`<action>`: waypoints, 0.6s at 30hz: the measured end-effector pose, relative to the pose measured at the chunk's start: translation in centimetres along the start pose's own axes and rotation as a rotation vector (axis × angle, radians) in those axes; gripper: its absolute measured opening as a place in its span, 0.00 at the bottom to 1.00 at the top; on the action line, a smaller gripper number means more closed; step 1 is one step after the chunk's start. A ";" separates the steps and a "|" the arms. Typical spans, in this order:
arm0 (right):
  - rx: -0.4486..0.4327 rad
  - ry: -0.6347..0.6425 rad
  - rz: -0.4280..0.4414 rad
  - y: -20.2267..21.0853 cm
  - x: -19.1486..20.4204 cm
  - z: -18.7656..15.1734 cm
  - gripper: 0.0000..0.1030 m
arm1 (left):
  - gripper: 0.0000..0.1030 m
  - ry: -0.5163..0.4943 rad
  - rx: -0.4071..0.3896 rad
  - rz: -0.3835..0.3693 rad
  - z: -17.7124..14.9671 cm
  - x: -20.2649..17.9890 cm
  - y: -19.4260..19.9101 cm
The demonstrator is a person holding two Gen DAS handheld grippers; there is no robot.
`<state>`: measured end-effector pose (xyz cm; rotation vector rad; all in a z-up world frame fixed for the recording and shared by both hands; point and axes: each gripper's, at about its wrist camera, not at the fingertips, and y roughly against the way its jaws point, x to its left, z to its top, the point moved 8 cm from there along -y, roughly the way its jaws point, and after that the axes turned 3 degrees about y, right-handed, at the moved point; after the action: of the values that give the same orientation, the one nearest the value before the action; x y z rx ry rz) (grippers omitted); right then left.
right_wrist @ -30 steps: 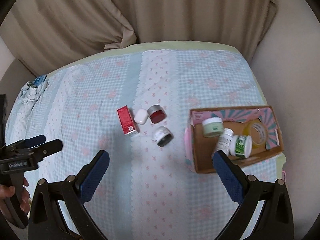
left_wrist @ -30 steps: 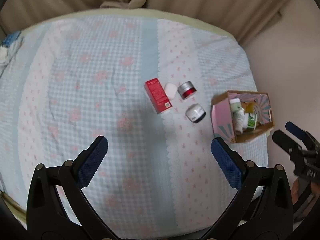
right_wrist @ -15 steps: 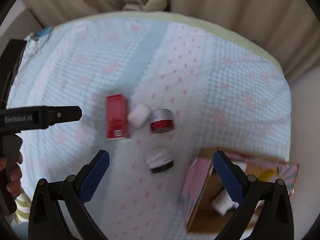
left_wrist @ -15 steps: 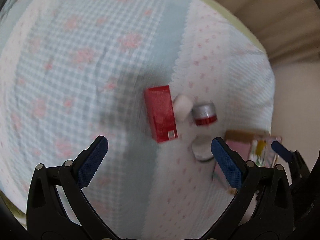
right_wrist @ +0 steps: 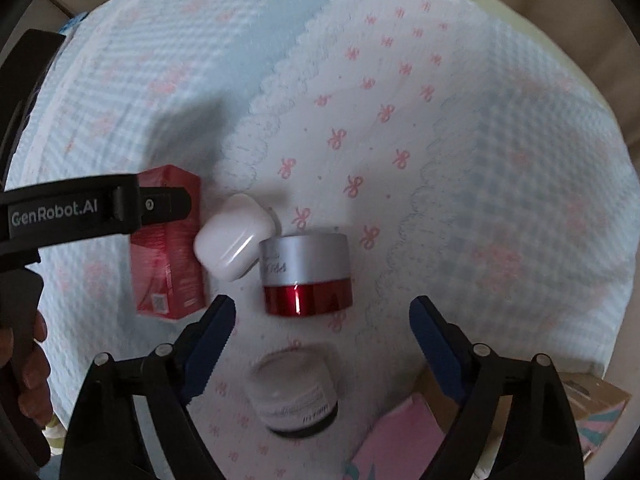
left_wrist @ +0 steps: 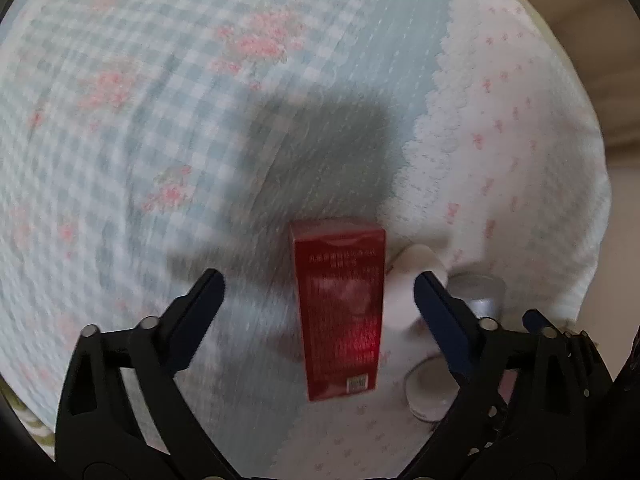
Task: Organize rigid objects
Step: 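Grasp the red box with the left tool while the right tool grasps the red-lidded jar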
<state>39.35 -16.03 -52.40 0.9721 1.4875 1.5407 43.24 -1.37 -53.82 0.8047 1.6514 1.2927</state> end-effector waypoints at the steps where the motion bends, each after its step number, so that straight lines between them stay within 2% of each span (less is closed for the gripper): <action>1: 0.013 -0.002 0.010 -0.6 0.0 0.1 0.84 | 0.79 -0.005 0.007 0.010 -0.1 -0.1 -0.4; 4: 0.040 0.004 0.026 -1.8 0.0 0.3 0.81 | 0.72 -0.008 0.026 0.040 -0.3 -0.2 -1.7; 8: 0.062 0.003 0.049 -3.0 0.0 0.4 0.65 | 0.65 -0.016 0.015 0.068 -0.7 -0.6 -2.5; 13: 0.063 0.006 0.079 -3.9 0.6 0.5 0.48 | 0.62 -0.112 0.010 0.126 -2.1 -2.1 -3.4; 15: 0.063 0.030 0.058 -4.0 1.0 0.5 0.48 | 0.58 -0.143 0.004 0.131 -2.5 -2.8 -3.5; 18: 0.050 0.045 0.028 -3.7 1.3 0.3 0.48 | 0.45 -0.165 -0.004 0.127 -2.6 -3.4 -3.1</action>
<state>39.16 -14.63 -56.05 0.9972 1.5560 1.5614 42.37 -6.23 -55.78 1.0010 1.4865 1.2793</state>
